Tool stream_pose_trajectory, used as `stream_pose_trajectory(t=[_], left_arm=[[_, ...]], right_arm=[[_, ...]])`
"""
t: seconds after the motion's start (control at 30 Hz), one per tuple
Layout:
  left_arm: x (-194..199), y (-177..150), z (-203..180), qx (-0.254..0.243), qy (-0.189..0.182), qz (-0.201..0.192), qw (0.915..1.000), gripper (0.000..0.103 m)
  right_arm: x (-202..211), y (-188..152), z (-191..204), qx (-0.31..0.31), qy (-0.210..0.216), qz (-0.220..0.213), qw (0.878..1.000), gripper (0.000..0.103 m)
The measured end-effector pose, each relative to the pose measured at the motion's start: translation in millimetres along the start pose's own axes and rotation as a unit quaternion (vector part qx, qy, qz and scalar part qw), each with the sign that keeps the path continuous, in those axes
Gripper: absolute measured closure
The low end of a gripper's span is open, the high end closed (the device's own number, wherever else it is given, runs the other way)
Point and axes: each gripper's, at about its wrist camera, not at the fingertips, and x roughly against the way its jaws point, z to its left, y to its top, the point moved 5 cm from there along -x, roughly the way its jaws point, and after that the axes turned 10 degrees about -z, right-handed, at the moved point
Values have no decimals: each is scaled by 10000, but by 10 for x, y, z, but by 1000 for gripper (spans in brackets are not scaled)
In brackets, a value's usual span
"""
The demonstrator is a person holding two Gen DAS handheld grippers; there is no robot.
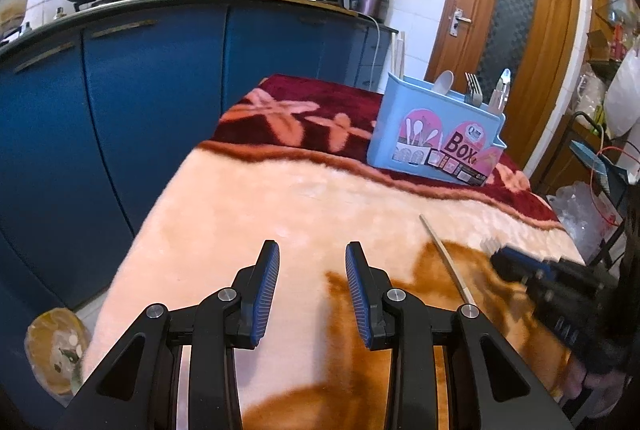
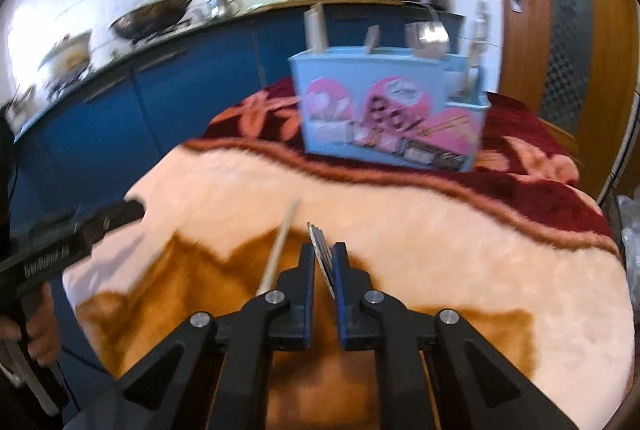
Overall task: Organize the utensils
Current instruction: 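Grasp a white stick with the left gripper while the right grasps a steel fork, then lift the white stick and fork and carry them over the holder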
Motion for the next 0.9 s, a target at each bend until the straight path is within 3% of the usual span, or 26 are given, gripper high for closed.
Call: stream_pose_trajectory(t=[0.3, 0.6, 0.9], left_arm=[[-176, 116, -321, -175, -380, 253, 9988, 68], [-455, 155, -768, -466, -984, 845, 9905, 68], [-747, 136, -981, -394, -1194, 1653, 9782, 75]], right_arm=[[185, 377, -585, -1057, 51, -440, 9934, 97], [530, 633, -742, -1312, 181, -1087, 9852, 99], [757, 710, -799, -1349, 255, -1491, 9792, 99]])
